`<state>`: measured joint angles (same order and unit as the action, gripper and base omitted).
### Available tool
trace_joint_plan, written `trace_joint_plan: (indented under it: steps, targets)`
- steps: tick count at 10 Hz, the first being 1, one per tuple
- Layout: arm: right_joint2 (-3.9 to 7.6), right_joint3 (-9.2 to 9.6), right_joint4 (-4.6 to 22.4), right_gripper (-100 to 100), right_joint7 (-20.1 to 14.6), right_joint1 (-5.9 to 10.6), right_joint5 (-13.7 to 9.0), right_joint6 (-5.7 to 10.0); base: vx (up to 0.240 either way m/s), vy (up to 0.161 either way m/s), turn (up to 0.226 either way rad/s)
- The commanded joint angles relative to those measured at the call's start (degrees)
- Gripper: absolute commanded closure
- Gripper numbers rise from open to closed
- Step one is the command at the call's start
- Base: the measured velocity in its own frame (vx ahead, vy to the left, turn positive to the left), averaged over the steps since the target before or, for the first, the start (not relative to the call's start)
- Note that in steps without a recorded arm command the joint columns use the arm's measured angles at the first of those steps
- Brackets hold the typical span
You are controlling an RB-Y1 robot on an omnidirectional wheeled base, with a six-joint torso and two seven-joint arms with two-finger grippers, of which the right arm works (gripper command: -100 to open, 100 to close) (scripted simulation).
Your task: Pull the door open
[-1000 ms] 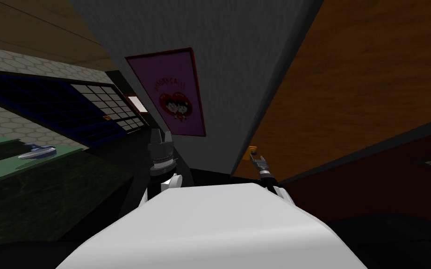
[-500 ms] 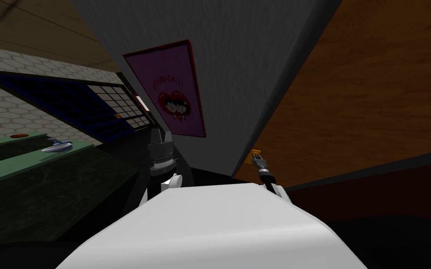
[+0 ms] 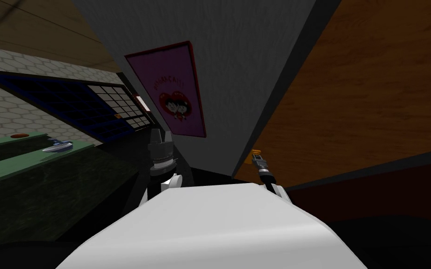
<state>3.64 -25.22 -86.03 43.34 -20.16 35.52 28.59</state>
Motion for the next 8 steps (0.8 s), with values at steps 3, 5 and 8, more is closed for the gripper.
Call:
trace_joint_plan:
  steps: [3,5,8]
  targets:
    - [0.53,1.37,-0.4,100,-5.1,-0.31,-3.5,0.02,-0.040,-0.014,0.034]
    - [0.89,2.32,-0.7,100,-8.2,-0.53,-6.0,0.04,-0.063,-0.013,0.034]
    - [1.32,3.47,-1.1,100,-12.2,-0.79,-9.0,0.05,-0.052,-0.013,0.030]
